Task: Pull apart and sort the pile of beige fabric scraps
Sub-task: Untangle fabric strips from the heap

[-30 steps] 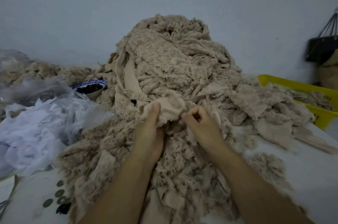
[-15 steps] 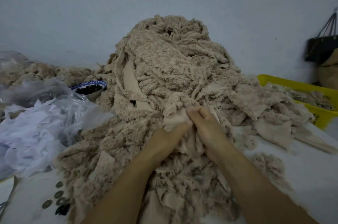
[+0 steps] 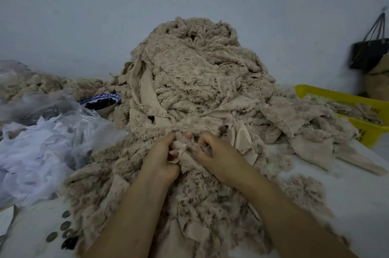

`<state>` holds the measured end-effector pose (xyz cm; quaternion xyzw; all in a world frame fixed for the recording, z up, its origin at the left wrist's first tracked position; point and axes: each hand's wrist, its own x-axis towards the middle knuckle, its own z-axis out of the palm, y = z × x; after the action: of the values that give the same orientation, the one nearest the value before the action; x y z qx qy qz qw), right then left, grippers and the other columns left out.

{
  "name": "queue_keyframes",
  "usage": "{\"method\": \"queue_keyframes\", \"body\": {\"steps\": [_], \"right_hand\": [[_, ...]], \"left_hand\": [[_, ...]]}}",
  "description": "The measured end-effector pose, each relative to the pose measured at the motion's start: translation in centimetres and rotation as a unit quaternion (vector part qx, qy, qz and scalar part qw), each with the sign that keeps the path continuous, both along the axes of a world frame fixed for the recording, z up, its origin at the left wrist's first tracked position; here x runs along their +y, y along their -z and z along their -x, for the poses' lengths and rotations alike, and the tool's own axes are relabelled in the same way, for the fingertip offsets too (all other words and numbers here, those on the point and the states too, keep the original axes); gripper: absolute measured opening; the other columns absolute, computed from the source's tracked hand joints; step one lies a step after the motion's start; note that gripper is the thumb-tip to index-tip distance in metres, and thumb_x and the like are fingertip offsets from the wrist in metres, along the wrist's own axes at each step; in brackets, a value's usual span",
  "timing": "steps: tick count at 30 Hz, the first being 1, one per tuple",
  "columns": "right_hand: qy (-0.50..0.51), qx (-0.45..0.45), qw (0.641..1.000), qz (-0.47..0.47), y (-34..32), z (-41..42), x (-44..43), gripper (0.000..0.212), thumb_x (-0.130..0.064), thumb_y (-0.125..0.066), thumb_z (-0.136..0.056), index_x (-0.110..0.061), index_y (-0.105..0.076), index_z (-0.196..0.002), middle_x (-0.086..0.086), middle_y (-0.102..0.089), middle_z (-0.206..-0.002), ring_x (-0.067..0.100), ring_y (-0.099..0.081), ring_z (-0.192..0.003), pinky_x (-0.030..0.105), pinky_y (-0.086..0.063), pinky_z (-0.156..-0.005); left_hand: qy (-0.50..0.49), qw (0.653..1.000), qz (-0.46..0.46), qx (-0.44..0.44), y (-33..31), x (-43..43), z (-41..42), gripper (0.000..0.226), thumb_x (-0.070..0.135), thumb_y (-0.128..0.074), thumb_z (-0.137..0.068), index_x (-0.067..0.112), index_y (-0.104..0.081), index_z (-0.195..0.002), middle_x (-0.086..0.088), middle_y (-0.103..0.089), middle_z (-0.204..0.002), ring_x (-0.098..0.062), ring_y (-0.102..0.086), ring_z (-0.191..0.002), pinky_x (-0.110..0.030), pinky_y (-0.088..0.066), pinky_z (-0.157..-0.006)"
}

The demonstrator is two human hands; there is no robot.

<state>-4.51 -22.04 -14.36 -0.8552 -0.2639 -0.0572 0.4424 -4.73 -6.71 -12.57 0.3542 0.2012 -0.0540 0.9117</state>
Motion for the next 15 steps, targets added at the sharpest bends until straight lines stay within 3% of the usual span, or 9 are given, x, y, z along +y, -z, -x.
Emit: {"method": "queue_keyframes", "body": {"steps": [2, 4, 5, 7, 9, 12, 13, 15], "right_hand": [[0.006, 0.003, 1.0, 0.017, 0.1, -0.2, -0.1, 0.022, -0.036, -0.05, -0.098, -0.026, -0.04, -0.081, -0.009, -0.036, -0.064, 0.002, -0.034, -0.051, 0.018, -0.028, -0.047], [0.008, 0.047, 0.999, -0.003, 0.4, -0.4, -0.2, 0.026, -0.042, -0.047, -0.098, -0.029, -0.043, -0.076, -0.011, -0.039, -0.063, 0.002, -0.034, -0.051, 0.019, -0.027, -0.049], [0.011, 0.075, 0.997, -0.03, 0.5, -0.5, -0.2, 0.029, -0.047, -0.045, -0.096, -0.032, -0.043, -0.072, -0.014, -0.04, -0.062, 0.0, -0.036, -0.054, 0.022, -0.03, -0.054], [0.026, 0.115, 0.99, -0.08, 0.7, -0.8, -0.1, 0.025, -0.047, -0.04, -0.099, -0.041, -0.046, -0.075, -0.021, -0.043, -0.068, -0.001, -0.045, -0.069, 0.028, -0.036, -0.066], [0.047, 0.132, 0.985, -0.103, 0.9, -1.0, -0.2, 0.008, -0.046, -0.04, -0.102, -0.045, -0.048, -0.1, -0.026, -0.049, -0.087, -0.003, -0.049, -0.083, 0.018, -0.037, -0.071], [0.088, 0.14, 0.969, -0.182, 1.0, -1.7, -0.4, 0.025, -0.051, -0.05, -0.098, -0.049, -0.045, -0.122, -0.041, -0.045, -0.1, -0.023, -0.043, -0.086, 0.003, -0.034, -0.069], [0.114, 0.144, 0.959, -0.217, 1.1, -2.3, -0.5, 0.031, -0.043, -0.051, -0.1, -0.04, -0.049, -0.131, -0.034, -0.052, -0.11, -0.017, -0.048, -0.097, 0.006, -0.04, -0.078], [0.171, 0.186, 0.928, -0.275, 2.0, -3.0, -1.2, 0.033, -0.023, -0.043, -0.106, -0.014, -0.051, -0.136, -0.002, -0.058, -0.128, 0.011, -0.054, -0.113, 0.019, -0.045, -0.096]], "left_hand": [[-0.035, 0.995, 0.098, -0.003, -0.1, 0.3, -0.1, 0.026, 0.016, -0.044, -0.106, -0.001, -0.058, -0.093, -0.013, -0.068, -0.073, -0.014, -0.066, -0.047, -0.022, -0.057, -0.052], [-0.029, 0.995, 0.089, -0.02, 0.0, 0.1, -0.2, 0.026, 0.017, -0.045, -0.106, -0.002, -0.061, -0.097, -0.015, -0.069, -0.088, -0.017, -0.073, -0.067, -0.023, -0.06, -0.069], [-0.018, 0.997, 0.069, -0.027, 0.1, -0.1, -0.2, 0.028, 0.018, -0.047, -0.104, -0.003, -0.064, -0.097, -0.014, -0.071, -0.091, -0.018, -0.073, -0.073, -0.025, -0.061, -0.071], [0.01, 0.999, -0.002, -0.044, 0.0, -0.8, 0.2, 0.032, 0.017, -0.05, -0.102, -0.002, -0.07, -0.085, -0.012, -0.072, -0.077, -0.018, -0.072, -0.063, -0.026, -0.061, -0.058], [0.051, 0.993, -0.087, -0.057, 0.0, -1.6, 0.5, 0.039, 0.019, -0.052, -0.101, 0.002, -0.072, -0.073, -0.011, -0.069, -0.063, -0.017, -0.069, -0.053, -0.025, -0.058, -0.049], [0.122, 0.97, -0.195, -0.078, 0.0, -2.4, 1.3, 0.047, 0.03, -0.05, -0.101, 0.003, -0.076, -0.073, -0.015, -0.069, -0.066, -0.021, -0.067, -0.052, -0.025, -0.053, -0.045], [0.149, 0.956, -0.24, -0.081, 0.2, -2.4, 1.4, 0.051, 0.035, -0.05, -0.101, 0.005, -0.077, -0.07, -0.017, -0.07, -0.067, -0.021, -0.066, -0.051, -0.024, -0.052, -0.044], [0.194, 0.916, -0.337, -0.097, 0.1, -2.6, 1.7, 0.057, 0.047, -0.05, -0.098, 0.01, -0.078, -0.066, -0.018, -0.071, -0.069, -0.023, -0.066, -0.051, -0.024, -0.051, -0.045]]}}
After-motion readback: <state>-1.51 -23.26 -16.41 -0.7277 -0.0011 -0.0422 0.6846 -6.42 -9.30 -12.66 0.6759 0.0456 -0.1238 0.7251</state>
